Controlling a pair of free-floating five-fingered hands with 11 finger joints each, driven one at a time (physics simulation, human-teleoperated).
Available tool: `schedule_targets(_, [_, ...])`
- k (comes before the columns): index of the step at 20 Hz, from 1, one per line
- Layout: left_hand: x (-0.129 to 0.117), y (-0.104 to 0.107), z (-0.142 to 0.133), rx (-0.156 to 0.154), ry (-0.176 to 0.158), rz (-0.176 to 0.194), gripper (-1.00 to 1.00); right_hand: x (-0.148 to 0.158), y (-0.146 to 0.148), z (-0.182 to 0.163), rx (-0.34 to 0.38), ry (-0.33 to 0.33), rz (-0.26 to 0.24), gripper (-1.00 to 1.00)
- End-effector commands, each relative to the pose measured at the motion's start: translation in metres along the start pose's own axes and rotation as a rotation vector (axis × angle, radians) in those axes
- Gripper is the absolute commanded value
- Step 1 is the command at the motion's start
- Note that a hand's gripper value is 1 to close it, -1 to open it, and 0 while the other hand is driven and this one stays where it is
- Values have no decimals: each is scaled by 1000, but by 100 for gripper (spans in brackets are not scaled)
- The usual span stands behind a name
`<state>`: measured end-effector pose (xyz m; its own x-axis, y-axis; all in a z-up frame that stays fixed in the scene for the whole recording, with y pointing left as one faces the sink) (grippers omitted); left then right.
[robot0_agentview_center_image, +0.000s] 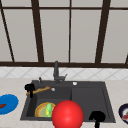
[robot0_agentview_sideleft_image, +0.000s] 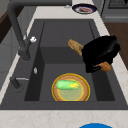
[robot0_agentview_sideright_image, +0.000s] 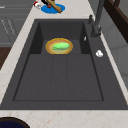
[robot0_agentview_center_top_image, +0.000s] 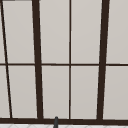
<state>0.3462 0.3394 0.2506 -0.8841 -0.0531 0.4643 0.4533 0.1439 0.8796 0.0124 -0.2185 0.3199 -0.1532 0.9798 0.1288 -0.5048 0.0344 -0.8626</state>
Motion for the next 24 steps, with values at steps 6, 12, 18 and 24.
schedule_targets(6, [17, 28, 27, -34, -90, -110, 100, 0, 0, 0, 0, 0, 0, 0])
schedule_targets(12, [21, 38, 43, -43, -87, -112, 100, 0, 0, 0, 0, 0, 0, 0])
schedule_targets(18, [27, 45, 66, -45, -73, -122, 100, 0, 0, 0, 0, 0, 0, 0])
schedule_targets(24, [27, 44, 89, -40, -73, -109, 100, 0, 0, 0, 0, 0, 0, 0])
